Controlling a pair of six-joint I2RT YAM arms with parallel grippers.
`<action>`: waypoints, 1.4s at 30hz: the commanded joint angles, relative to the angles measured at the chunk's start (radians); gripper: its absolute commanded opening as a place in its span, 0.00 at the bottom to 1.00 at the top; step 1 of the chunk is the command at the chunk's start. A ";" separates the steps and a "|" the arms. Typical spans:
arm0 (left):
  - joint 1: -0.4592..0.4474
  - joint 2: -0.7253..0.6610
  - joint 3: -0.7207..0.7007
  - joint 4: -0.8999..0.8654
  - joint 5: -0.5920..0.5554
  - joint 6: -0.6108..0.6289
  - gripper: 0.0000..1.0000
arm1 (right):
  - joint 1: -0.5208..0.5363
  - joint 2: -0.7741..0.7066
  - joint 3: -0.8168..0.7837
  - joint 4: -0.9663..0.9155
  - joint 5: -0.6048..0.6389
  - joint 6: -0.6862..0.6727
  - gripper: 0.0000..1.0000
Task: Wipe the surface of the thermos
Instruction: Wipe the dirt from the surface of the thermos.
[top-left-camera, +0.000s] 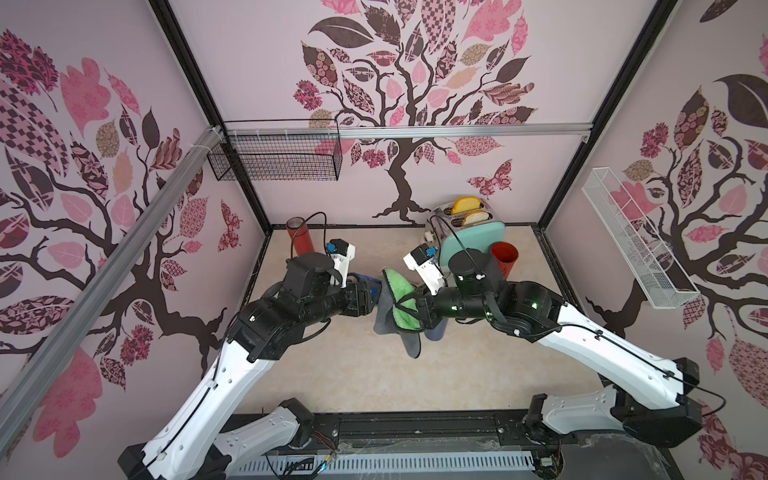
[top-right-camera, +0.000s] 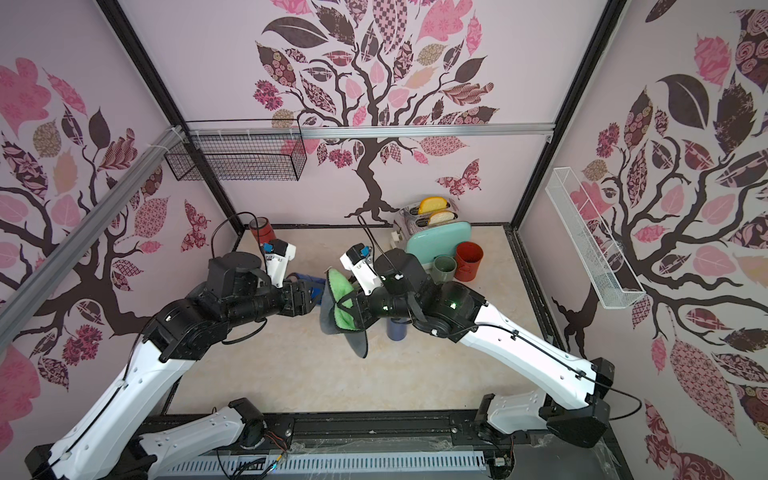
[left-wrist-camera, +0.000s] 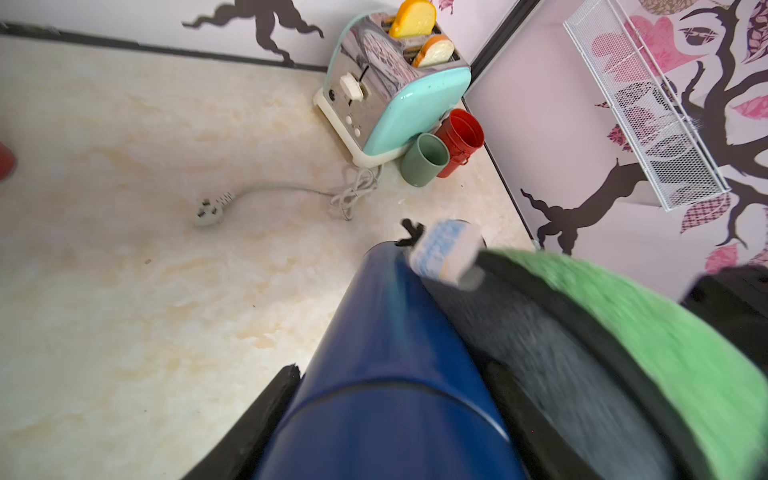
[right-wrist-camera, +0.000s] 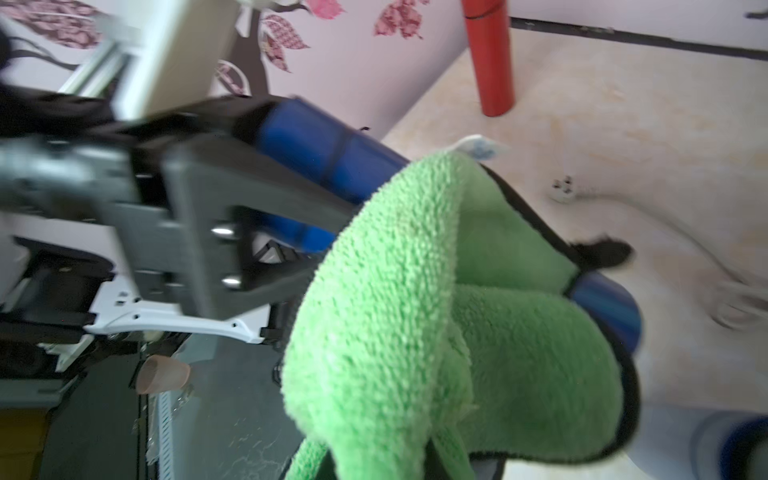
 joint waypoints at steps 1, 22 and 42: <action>0.003 -0.019 0.022 0.095 0.159 -0.125 0.00 | -0.003 0.008 0.028 0.081 0.037 0.018 0.00; 0.015 -0.195 -0.131 0.301 0.172 -0.371 0.00 | 0.034 -0.032 -0.049 0.066 0.233 -0.008 0.00; 0.017 -0.467 -0.447 0.633 0.048 -0.880 0.00 | 0.186 -0.075 -0.132 -0.047 0.593 -0.013 0.00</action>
